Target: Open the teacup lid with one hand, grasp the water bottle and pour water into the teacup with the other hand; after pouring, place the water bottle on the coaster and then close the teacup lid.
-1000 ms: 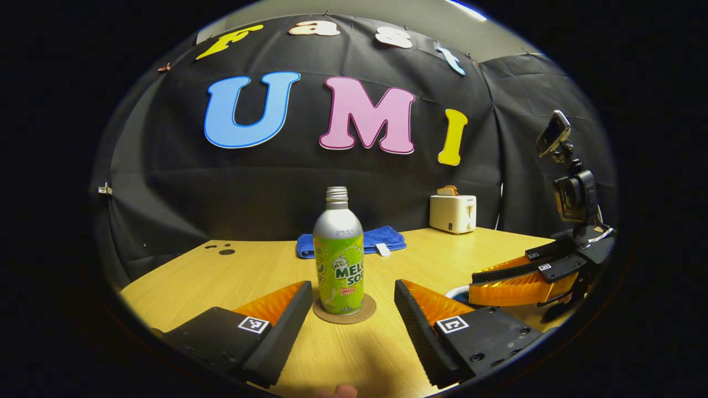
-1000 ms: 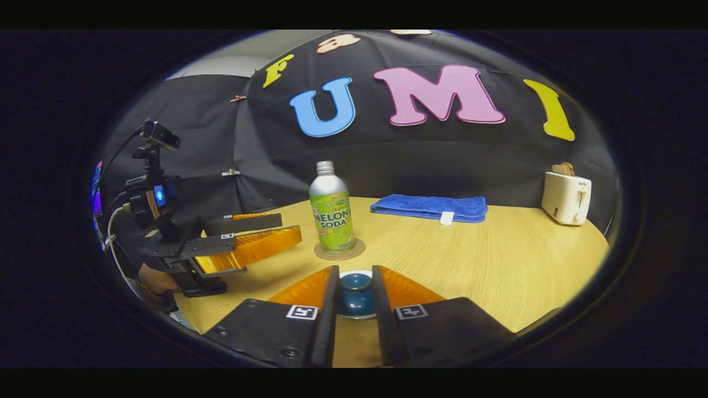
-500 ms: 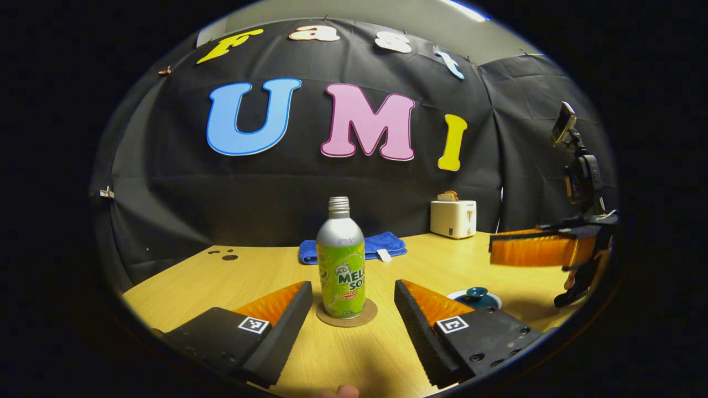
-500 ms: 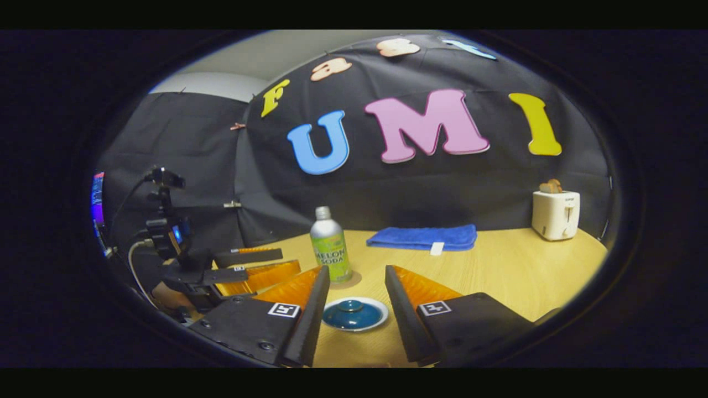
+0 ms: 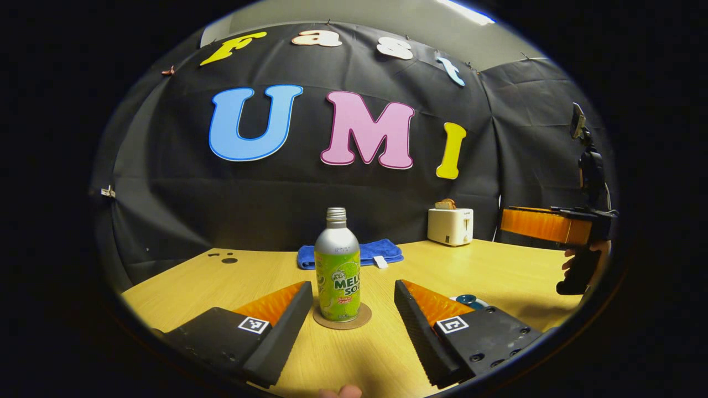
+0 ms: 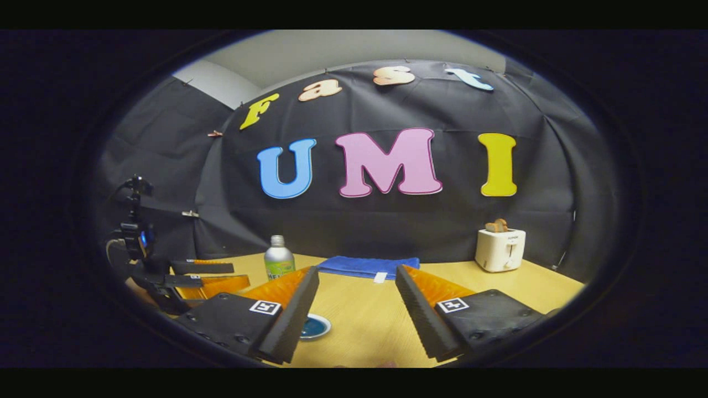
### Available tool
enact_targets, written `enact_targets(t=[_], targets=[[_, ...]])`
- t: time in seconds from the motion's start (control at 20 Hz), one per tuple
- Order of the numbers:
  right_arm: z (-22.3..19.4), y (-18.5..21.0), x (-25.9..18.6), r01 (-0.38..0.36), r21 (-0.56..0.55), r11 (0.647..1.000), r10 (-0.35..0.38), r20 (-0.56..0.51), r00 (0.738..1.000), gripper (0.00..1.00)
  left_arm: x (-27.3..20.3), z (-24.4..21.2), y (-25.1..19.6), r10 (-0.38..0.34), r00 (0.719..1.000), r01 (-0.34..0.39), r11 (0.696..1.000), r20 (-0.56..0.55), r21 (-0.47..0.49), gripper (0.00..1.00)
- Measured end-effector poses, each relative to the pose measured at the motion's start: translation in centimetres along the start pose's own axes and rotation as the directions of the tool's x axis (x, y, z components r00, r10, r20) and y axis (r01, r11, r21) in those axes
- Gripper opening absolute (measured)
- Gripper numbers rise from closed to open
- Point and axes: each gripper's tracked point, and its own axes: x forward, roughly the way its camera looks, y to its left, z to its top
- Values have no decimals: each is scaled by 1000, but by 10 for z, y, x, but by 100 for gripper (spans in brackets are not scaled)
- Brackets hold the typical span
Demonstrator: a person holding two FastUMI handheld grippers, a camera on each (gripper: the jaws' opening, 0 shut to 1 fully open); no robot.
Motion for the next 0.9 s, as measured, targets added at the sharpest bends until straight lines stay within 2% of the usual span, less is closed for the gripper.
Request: enact_targets(t=[0.15, 0.2, 0.35, 0.45, 0.5, 0.6, 0.75, 0.8, 0.9], targets=[[-6, 3, 2, -5, 11, 1000, 5, -20, 1000, 92, -2, 5, 1, 6, 1000, -6, 1000, 13, 8, 94], [-7, 4, 2, -4, 13, 1000, 4, -21, 1000, 98, -2, 6, 2, 7, 1000, -7, 1000, 16, 8, 94], [-6, 4, 2, -4, 14, 1000, 4, -19, 1000, 91, -2, 6, 2, 7, 1000, -7, 1000, 16, 5, 94], [-4, 3, 2, -4, 12, 1000, 4, -15, 1000, 92, -3, 5, 4, 11, 1000, -11, 1000, 15, 7, 94], [-4, 3, 1, -4, 11, 1000, 4, -14, 1000, 95, -3, 7, 4, 12, 1000, -12, 1000, 17, 8, 94], [-5, 2, 2, -3, 12, 1000, 3, -19, 1000, 92, -3, 8, 5, 16, 1000, -17, 1000, 22, 13, 94], [-7, 2, 2, -4, 15, 1000, 4, -28, 1000, 92, -3, 8, 4, 14, 1000, -15, 1000, 21, 12, 94], [-6, 2, 2, -3, 13, 1000, 3, -27, 1000, 95, -4, 7, 4, 13, 1000, -14, 1000, 21, 10, 94], [-5, 2, 1, -3, 13, 1000, 4, -24, 1000, 95, -3, 7, 3, 13, 1000, -13, 1000, 20, 8, 94]])
